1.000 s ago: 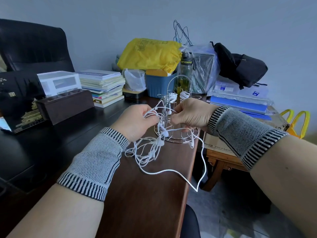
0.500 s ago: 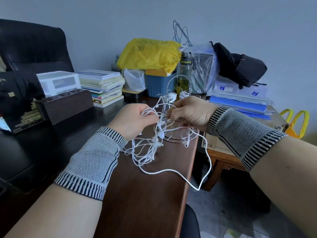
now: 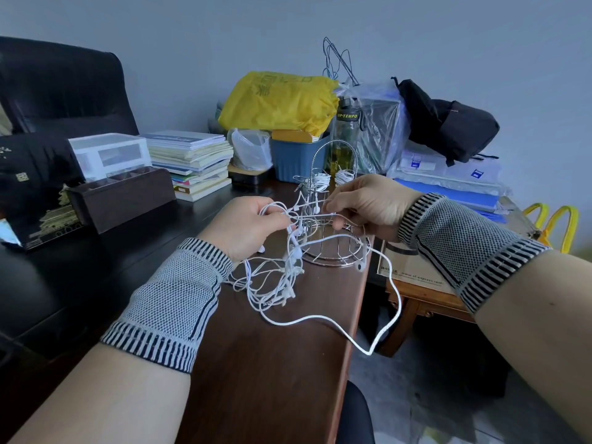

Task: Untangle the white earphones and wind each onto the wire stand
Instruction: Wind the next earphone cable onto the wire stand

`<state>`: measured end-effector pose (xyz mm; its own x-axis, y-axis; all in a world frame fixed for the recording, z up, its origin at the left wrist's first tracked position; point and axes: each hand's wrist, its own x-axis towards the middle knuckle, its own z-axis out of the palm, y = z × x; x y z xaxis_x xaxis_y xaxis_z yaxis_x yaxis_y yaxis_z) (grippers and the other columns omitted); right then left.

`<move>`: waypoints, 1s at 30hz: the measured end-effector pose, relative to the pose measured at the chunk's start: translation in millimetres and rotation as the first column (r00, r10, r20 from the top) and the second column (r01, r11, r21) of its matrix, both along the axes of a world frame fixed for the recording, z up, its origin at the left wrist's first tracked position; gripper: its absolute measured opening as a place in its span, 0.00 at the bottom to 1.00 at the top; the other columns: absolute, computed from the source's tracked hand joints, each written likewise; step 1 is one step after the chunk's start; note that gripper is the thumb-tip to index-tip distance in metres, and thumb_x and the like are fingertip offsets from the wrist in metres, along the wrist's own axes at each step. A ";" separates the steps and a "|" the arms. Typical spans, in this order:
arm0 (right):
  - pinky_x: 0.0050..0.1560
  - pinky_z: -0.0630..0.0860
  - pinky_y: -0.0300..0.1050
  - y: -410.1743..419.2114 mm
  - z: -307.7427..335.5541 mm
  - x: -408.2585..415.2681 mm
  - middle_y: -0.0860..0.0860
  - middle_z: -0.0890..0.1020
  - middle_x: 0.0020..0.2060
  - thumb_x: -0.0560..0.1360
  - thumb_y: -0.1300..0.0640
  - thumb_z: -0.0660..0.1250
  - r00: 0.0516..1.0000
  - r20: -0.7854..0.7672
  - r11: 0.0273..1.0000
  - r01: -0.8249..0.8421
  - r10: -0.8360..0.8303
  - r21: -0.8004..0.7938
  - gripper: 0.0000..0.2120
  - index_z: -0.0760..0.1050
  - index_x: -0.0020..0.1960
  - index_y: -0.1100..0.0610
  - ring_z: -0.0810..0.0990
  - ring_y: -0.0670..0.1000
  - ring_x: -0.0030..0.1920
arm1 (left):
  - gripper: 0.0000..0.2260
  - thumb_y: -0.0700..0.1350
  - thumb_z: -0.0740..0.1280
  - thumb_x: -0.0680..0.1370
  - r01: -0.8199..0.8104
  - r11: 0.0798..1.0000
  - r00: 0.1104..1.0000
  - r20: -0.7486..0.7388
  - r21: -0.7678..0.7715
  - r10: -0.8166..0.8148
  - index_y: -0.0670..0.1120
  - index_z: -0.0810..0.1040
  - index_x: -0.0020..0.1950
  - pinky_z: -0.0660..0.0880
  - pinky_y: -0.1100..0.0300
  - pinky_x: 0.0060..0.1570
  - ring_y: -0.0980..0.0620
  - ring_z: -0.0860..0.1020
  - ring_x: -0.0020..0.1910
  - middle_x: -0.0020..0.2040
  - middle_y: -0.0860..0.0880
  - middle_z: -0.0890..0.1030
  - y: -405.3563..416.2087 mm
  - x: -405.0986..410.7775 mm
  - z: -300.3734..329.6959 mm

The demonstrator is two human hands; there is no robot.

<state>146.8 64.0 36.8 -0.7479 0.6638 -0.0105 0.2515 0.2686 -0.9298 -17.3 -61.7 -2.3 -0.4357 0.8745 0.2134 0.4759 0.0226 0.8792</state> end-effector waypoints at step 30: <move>0.20 0.63 0.33 18.1 10.4 30.5 0.54 0.81 0.34 0.77 0.69 0.57 0.877 -0.337 0.892 0.190 -0.342 -0.411 0.13 0.77 0.42 0.59 0.68 0.44 0.22 | 0.05 0.49 0.71 0.76 -0.068 0.997 0.989 -0.132 -0.028 0.064 0.50 0.85 0.44 0.61 0.66 0.25 0.60 0.65 0.20 0.21 0.58 0.68 -15.8 -6.1 8.5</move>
